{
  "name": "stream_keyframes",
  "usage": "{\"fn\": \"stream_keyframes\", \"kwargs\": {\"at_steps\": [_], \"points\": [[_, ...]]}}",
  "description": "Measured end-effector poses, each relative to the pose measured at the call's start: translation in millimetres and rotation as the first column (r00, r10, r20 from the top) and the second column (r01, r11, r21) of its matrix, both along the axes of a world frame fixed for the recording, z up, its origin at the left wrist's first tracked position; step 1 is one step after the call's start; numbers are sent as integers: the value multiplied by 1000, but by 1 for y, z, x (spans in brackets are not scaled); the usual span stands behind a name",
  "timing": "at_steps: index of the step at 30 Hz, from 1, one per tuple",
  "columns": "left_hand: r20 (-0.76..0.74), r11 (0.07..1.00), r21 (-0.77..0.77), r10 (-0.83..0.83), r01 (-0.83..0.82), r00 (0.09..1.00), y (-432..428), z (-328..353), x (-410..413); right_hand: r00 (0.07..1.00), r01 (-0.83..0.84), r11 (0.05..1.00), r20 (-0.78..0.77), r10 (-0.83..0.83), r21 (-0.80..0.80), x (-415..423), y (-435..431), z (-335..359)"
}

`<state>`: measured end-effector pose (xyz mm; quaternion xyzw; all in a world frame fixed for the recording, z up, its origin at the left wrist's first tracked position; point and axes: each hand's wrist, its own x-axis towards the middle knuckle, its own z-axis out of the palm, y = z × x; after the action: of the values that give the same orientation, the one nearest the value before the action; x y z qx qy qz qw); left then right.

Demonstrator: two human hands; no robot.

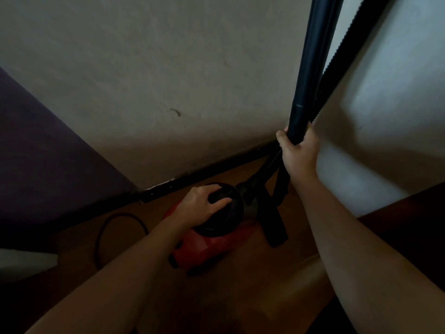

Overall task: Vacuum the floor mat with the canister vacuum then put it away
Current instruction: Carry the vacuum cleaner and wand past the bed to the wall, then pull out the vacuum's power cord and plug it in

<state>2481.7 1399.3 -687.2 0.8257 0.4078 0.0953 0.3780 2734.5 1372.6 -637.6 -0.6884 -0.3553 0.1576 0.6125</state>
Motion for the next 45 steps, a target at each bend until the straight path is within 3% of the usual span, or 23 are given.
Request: {"fn": "stream_keyframes", "kwargs": {"at_steps": [10, 20, 40, 45], "points": [[-12, 1000, 20, -13, 13, 1000, -1, -4, 3, 999, -23, 1000, -30, 22, -6, 6, 0, -1], [109, 982, 4, 190, -191, 976, -13, -5, 0, 999, -42, 999, 2, 42, 19, -2, 3, -2], [105, 975, 104, 188, -199, 977, -9, -5, 10, 999, 26, 996, 27, -23, -83, 3, -2, -5], [100, 982, 103, 148, -159, 984, -13, 2, 3, 997, 72, 997, 32, -74, 39, 5, -21, 22]]}}
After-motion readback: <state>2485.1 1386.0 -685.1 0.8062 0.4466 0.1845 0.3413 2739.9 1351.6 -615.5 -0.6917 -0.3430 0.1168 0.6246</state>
